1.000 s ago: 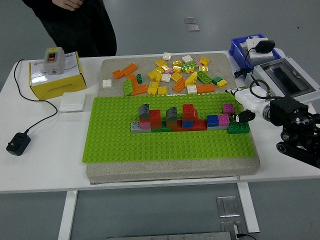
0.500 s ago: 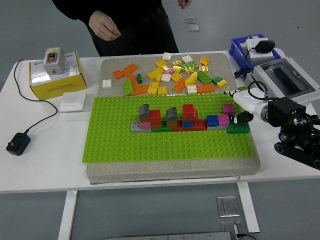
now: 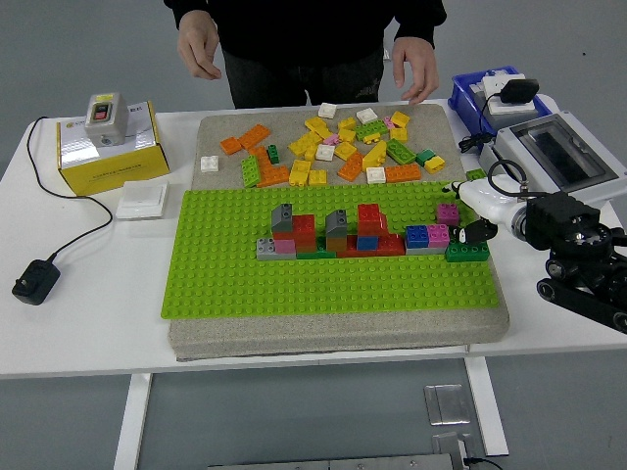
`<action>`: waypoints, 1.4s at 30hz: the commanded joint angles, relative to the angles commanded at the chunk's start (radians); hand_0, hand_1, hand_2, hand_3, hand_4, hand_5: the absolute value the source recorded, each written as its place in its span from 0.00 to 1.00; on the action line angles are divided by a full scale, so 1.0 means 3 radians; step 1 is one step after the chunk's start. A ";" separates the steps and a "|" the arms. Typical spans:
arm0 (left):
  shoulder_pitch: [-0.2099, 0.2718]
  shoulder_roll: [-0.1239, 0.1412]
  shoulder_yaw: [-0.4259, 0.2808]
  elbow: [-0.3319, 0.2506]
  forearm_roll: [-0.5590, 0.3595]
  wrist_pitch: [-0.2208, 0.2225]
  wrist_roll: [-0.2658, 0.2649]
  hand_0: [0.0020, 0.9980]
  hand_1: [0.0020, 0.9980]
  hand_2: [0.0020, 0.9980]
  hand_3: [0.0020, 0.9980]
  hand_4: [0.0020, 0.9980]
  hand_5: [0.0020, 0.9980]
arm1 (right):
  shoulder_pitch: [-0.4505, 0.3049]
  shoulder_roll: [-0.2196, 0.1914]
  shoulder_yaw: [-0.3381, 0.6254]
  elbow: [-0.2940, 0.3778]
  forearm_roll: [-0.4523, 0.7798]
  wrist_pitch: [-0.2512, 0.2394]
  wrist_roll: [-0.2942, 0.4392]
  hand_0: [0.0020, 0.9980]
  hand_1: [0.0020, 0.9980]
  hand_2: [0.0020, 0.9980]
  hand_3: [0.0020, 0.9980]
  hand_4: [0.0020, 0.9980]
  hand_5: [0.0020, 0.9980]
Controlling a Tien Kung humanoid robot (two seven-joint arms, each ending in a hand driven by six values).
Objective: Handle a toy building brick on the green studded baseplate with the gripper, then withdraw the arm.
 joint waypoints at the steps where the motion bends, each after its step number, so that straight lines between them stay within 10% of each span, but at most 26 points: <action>1: -0.0001 0.0000 0.0002 0.0000 0.0000 0.0000 -0.0002 0.70 0.60 0.64 0.73 0.39 0.60 | 0.0000 0.0000 0.0000 0.0000 0.0003 -0.0004 0.0000 0.44 0.43 0.76 0.87 0.62 0.38; 42: -0.0002 -0.0028 0.0148 0.0000 -0.0100 -0.0007 -0.0132 0.70 0.60 0.64 0.74 0.39 0.60 | -0.0048 0.0038 -0.0025 -0.0046 0.0056 -0.0115 -0.0043 0.42 0.41 0.51 0.65 0.58 0.38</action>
